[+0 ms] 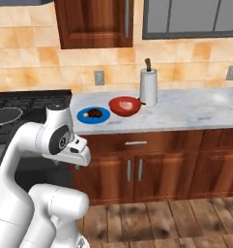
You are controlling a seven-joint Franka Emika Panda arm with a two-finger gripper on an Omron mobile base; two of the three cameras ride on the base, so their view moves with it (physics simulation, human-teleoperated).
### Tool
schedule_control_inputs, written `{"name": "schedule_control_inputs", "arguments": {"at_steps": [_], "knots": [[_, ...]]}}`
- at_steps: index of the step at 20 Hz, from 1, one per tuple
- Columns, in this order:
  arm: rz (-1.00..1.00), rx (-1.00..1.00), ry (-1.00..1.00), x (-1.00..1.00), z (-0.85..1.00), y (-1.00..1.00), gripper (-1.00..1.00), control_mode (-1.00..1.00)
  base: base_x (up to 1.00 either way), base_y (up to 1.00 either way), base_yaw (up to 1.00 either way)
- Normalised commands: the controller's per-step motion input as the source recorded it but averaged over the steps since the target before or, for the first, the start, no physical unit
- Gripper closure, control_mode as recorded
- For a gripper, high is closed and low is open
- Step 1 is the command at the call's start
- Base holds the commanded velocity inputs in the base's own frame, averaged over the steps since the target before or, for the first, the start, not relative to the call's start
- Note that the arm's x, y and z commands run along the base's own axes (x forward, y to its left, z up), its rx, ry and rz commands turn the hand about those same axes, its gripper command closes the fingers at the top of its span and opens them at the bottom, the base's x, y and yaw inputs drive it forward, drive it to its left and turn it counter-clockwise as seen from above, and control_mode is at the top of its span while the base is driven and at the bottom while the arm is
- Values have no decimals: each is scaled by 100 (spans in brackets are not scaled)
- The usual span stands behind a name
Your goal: Place one of the steaks on the plate and the other in the bowl. Then place the bowl in the fridge.
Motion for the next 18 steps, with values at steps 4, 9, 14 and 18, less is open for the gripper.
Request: {"name": "schedule_control_inputs", "arguments": {"at_steps": [4, 9, 14, 18], "knots": [[0, 0, 0, 0, 0, 0, -100, 100, 64, -100, 30], [0, 0, 0, 0, 0, 0, -100, 100, 63, -100, 32], [0, 0, 0, 0, 0, 0, -100, 100, 72, -98, 30], [0, 0, 0, 0, 0, 0, -100, 100, 74, -24, 13]]}}
